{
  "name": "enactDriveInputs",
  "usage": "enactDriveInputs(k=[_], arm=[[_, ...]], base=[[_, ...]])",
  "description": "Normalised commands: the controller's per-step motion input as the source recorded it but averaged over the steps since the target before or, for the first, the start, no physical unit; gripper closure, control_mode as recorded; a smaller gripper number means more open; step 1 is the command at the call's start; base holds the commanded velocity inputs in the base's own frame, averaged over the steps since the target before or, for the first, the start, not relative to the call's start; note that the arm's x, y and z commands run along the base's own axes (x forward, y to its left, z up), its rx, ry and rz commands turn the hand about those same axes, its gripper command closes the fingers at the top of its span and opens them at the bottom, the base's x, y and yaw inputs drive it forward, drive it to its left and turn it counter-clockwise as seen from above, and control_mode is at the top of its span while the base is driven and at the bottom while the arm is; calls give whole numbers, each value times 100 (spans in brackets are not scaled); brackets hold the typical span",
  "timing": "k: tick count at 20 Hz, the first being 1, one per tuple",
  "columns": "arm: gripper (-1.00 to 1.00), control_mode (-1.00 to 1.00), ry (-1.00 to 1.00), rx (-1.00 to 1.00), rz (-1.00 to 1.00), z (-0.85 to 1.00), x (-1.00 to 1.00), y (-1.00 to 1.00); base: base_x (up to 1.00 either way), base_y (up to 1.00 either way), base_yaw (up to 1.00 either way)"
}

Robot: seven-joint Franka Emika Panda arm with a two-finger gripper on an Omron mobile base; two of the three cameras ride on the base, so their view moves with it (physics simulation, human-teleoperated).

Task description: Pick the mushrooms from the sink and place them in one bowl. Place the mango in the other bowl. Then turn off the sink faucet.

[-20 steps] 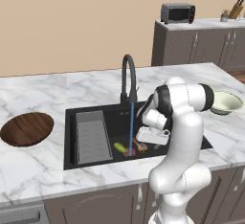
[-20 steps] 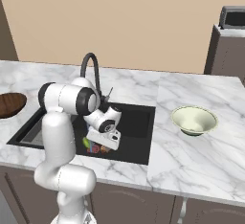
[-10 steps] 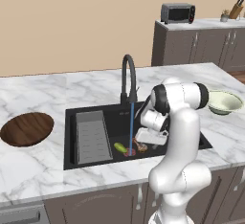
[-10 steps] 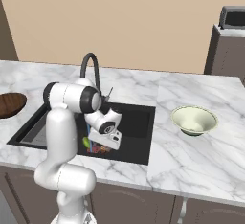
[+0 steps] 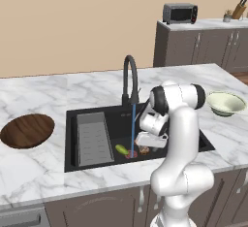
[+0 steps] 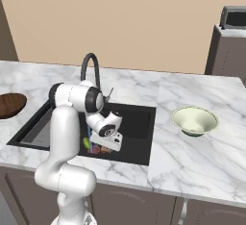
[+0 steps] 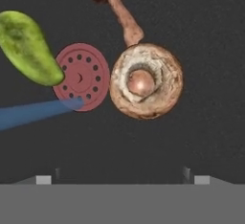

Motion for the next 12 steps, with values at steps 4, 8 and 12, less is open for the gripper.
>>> enactDriveInputs(k=[4,8,12], arm=[[-100,-100,-3,0,0,-18,23,0],[-100,-100,-2,0,0,-20,21,0],[-100,-100,-2,-1,0,-21,23,0]], base=[[0,0,0],[0,0,0],[0,0,0]])
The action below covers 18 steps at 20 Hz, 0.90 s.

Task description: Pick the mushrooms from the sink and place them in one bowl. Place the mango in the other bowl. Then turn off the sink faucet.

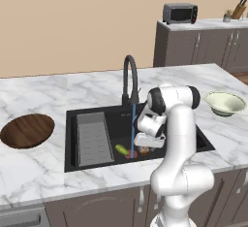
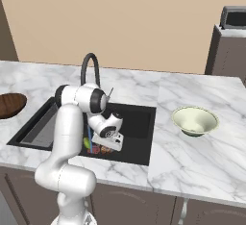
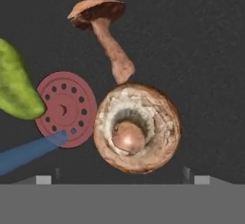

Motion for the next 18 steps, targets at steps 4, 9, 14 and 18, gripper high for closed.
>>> enactDriveInputs(k=[4,9,14,18], arm=[[-100,-100,-2,-1,0,-19,23,0],[-100,-100,-1,0,0,-20,24,0],[-100,-100,-1,-2,0,-23,12,0],[100,-100,0,-5,0,-20,1,3]], base=[[0,0,0],[0,0,0],[0,0,0],[0,0,0]])
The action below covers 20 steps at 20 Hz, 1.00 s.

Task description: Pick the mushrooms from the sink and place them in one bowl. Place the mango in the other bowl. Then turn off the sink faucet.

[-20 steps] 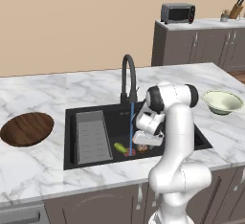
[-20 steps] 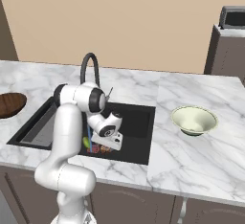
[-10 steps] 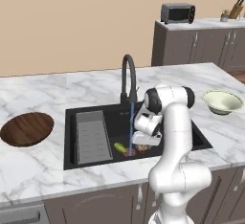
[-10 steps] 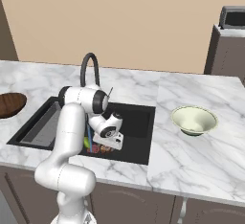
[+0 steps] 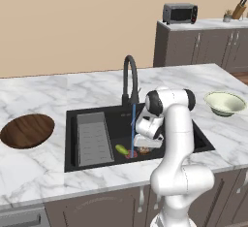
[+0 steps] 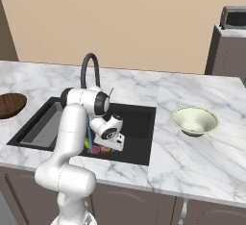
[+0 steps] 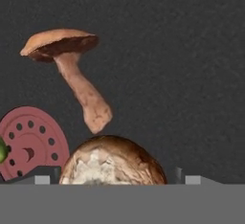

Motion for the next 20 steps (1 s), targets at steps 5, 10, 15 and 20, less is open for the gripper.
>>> enactDriveInputs(k=[5,10,15,20], arm=[[100,-100,0,-3,0,-13,0,1],[100,-100,-10,2,0,5,-15,-2],[100,-100,-31,11,0,49,-26,-34],[100,-100,-29,10,0,70,-30,-33]], base=[[0,0,0],[0,0,0],[0,0,0],[0,0,0]])
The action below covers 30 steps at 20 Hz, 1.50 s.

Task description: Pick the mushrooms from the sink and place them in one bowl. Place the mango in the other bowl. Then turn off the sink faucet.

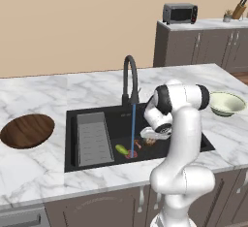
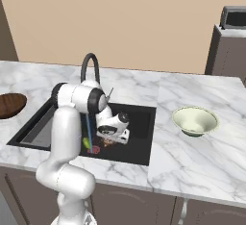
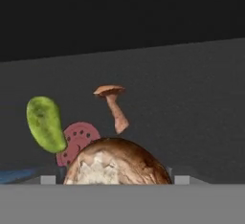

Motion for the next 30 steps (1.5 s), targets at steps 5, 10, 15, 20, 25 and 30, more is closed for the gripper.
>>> enactDriveInputs(k=[5,10,15,20,25,30], arm=[[100,-100,-32,3,1,98,-39,-4],[100,-100,-31,0,4,100,-42,0],[100,-100,-22,0,2,100,-49,0],[100,-100,-14,1,0,100,-57,-3],[100,-100,-10,5,2,100,-51,-17],[100,-100,-3,6,2,100,-51,-26]], base=[[0,0,0],[0,0,0],[0,0,0],[0,0,0],[0,0,0],[0,0,0]])
